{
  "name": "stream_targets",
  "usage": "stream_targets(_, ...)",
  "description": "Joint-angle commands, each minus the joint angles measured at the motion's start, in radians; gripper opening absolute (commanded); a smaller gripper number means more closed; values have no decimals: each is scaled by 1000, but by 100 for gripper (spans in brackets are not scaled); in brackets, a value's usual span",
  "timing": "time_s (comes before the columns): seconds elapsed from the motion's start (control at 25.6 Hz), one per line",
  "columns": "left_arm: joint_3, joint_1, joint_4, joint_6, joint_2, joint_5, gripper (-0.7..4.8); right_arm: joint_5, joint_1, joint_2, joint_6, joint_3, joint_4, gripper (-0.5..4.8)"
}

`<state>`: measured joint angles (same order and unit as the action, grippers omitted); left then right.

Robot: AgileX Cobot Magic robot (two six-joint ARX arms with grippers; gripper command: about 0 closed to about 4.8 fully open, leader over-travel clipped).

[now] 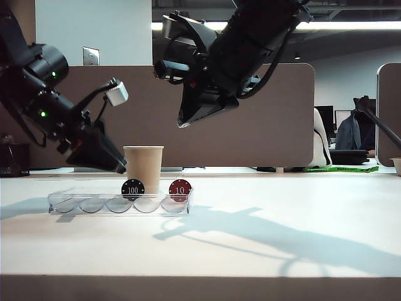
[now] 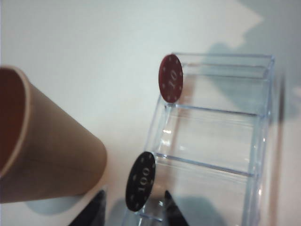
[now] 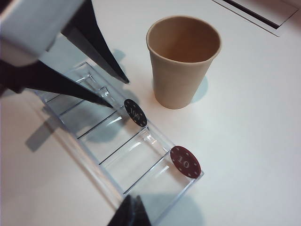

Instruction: Pick up the chip with the greater value and put it into the paper cup.

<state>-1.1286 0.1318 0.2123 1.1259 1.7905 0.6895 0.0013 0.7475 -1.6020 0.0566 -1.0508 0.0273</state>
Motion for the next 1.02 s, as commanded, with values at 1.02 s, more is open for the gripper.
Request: stream_targets(1.02, -93, 0, -105, -94, 121, 105, 156, -3, 24, 5, -5, -2, 0, -6)
